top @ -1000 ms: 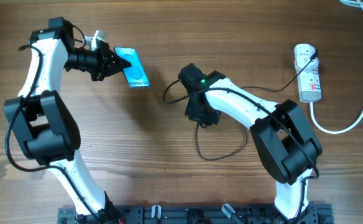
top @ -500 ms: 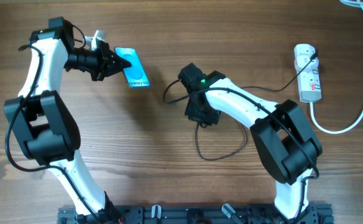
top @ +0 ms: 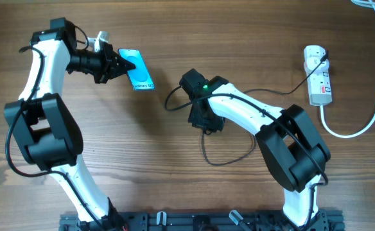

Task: Plug charger to phone and switch on socket
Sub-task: 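Grasp the black USB-C cable plug with the right gripper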

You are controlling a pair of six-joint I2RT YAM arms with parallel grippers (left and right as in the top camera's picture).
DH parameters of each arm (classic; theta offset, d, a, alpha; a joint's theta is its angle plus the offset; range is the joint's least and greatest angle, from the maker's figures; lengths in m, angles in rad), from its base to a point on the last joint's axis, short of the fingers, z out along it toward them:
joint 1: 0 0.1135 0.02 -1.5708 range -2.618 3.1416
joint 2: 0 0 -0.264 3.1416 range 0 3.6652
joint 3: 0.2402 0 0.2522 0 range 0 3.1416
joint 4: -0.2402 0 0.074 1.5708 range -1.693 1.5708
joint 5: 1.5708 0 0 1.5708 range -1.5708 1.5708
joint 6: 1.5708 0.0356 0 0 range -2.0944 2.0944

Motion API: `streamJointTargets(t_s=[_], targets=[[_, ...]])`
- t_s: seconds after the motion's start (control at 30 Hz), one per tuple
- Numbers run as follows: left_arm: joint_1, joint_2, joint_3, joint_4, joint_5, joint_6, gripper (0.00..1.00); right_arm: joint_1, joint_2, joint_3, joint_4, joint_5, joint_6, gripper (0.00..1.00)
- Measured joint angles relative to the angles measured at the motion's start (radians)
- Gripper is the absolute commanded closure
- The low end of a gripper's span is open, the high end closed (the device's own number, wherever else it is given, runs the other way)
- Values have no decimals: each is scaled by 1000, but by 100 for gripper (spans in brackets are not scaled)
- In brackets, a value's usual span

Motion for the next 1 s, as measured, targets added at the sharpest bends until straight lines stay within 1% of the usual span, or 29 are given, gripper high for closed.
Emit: streamJointTargets(t_s=[0.2, 0.57, 0.8, 0.87, 1.0], targets=[[0, 0, 0, -5, -4, 0, 96, 5, 0, -2, 0, 18, 6, 75], [0, 0, 0, -7, -4, 0, 96, 5, 0, -2, 3, 33, 7, 77], [0, 0, 0, -7, -4, 0, 96, 5, 0, -2, 9, 44, 7, 82], [0, 0, 0, -7, -4, 0, 96, 5, 0, -2, 10, 45, 7, 85], [0, 0, 0, -7, -4, 0, 96, 5, 0, -2, 11, 48, 7, 84]])
